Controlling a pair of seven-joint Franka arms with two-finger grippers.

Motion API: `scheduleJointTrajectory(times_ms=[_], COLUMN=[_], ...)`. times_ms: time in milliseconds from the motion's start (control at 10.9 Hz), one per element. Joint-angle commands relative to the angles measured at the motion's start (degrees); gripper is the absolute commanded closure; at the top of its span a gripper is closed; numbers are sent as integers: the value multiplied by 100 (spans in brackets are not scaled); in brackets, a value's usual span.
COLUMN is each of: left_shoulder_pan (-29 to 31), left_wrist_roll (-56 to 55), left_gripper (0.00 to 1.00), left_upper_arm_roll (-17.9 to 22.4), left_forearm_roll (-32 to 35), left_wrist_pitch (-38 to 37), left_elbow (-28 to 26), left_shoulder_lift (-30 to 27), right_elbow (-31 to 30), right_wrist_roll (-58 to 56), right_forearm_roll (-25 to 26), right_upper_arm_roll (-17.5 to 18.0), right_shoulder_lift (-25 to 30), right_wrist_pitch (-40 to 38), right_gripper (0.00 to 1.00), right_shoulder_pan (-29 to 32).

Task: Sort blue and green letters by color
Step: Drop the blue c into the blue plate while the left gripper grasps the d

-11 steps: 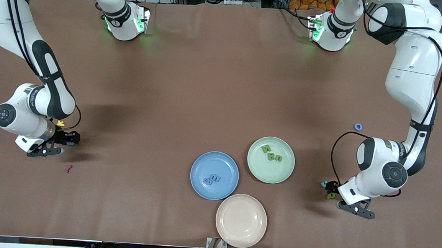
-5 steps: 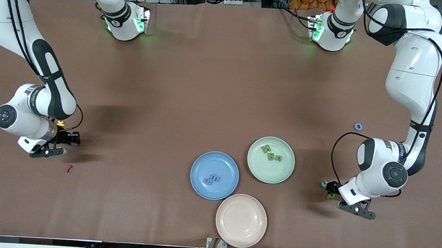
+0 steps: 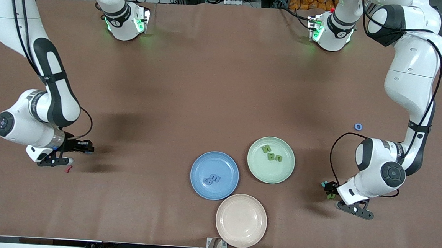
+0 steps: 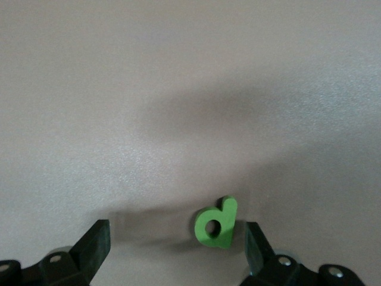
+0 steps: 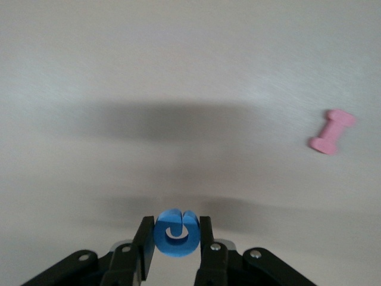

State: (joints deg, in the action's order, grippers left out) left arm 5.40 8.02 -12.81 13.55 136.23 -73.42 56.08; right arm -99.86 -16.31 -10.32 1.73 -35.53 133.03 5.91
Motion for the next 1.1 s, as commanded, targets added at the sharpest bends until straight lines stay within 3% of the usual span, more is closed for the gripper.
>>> scheduleJointTrajectory(times_ms=[0, 367, 734, 1010], left_shoulder_pan=[-13, -30, -39, -101], left_wrist_roll=[-2, -28, -37, -81], left_gripper=[0, 5, 23, 29], left_upper_arm_roll=[-38, -38, -38, -29], left_forearm_roll=[131, 140, 140, 122], left_wrist_pitch=[53, 97, 97, 97], left_elbow=[161, 153, 153, 118], left_shoulder_lift=[113, 122, 131, 87], right_elbow=[282, 818, 1485, 1820], right_wrist_roll=[977, 2725, 4493, 5374], right_forearm_roll=[-111, -181, -874, -1954], right_upper_arm_roll=[-6, 3, 91, 108], right_shoulder_lift=[-59, -322, -629, -823], right_wrist_pitch=[-102, -93, -40, 712], right_gripper=[100, 100, 100, 100], right_shoulder_pan=[-440, -1099, -1996, -2585])
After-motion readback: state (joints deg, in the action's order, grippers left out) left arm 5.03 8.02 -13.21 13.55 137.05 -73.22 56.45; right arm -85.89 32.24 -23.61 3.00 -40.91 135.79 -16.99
